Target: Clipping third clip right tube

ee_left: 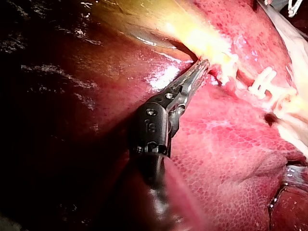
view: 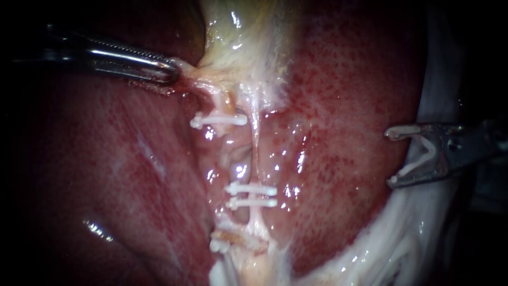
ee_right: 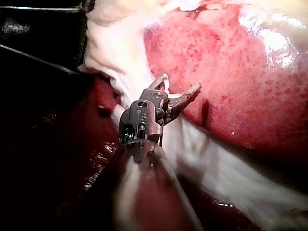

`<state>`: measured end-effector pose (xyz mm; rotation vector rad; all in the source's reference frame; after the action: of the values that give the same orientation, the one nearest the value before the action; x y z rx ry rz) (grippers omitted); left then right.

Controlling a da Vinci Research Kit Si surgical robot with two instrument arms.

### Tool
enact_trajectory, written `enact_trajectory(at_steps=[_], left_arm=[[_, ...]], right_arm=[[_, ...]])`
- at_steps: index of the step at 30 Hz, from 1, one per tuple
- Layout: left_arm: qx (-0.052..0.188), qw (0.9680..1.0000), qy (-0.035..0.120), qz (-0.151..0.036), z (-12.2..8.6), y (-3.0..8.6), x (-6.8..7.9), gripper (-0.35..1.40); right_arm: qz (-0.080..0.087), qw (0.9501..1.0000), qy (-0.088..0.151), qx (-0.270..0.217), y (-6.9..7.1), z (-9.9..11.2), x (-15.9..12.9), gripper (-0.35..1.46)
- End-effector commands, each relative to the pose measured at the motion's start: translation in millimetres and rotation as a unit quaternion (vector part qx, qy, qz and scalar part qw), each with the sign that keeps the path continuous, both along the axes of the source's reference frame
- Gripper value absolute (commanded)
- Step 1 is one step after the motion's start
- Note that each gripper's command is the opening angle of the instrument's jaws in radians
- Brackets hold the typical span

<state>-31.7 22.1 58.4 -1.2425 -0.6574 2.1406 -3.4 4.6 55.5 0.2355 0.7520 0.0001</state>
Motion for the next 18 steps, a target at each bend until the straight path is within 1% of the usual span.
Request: enact_trajectory(at_steps=[1, 2, 4, 8, 11, 12, 13, 14, 15, 16, 17, 18], left_arm=[[0.001, 1.0, -0.001, 0.001, -0.3, 0.3, 0.3, -0.35], [0.003, 1.0, -0.002, 0.002, -0.7, 0.5, 0.6, -0.35], [0.003, 1.0, 0.002, -0.002, -2.0, 1.3, 1.6, -0.35], [-0.004, 0.9998, -0.002, -0.019, -4.6, 2.9, 3.7, -0.35], [-0.013, 0.9996, -0.002, -0.025, -5.9, 3.6, 4.8, -0.35], [-0.013, 0.9996, -0.003, -0.026, -6.0, 3.6, 5.0, -0.35], [-0.012, 0.9996, -0.004, -0.027, -6.2, 3.7, 5.2, -0.35], [-0.012, 0.9995, -0.004, -0.027, -6.3, 3.6, 5.2, -0.35], [-0.012, 0.9995, -0.004, -0.027, -6.3, 3.6, 5.2, -0.35], [-0.013, 0.9995, -0.004, -0.028, -6.3, 3.5, 5.1, -0.35], [-0.013, 0.9995, -0.003, -0.028, -6.3, 3.4, 5.1, -0.35], [-0.013, 0.9995, -0.003, -0.028, -6.3, 3.4, 5.0, -0.35]], right_arm=[[0.0, 1.0, 0.0, 0.0, 0.0, 0.0, 0.0, 0.49], [-0.001, 1.0, 0.001, 0.001, 0.0, 0.0, 0.0, 0.49], [-0.001, 1.0, 0.001, 0.001, -0.1, -0.1, 0.0, 0.49], [-0.001, 1.0, 0.0, 0.002, 0.0, -0.1, 0.1, 0.49], [-0.003, 1.0, 0.006, 0.006, 0.0, -0.2, 0.3, 0.49], [-0.003, 0.9999, 0.01, 0.009, 0.0, -0.2, 0.4, 0.49], [-0.006, 0.9997, 0.019, 0.015, 0.0, -0.3, 0.5, 0.49], [-0.012, 0.9989, 0.036, 0.029, 0.0, -0.5, 0.7, 0.49], [-0.012, 0.998, 0.051, 0.035, 0.1, -0.7, 1.0, 0.49], [-0.011, 0.9973, 0.062, 0.038, 0.1, -0.9, 1.3, 0.49], [-0.001, 0.9957, 0.076, 0.052, 0.1, -1.3, 1.9, 0.49], [0.004, 0.9945, 0.086, 0.06, 0.2, -1.5, 2.4, 0.49]])
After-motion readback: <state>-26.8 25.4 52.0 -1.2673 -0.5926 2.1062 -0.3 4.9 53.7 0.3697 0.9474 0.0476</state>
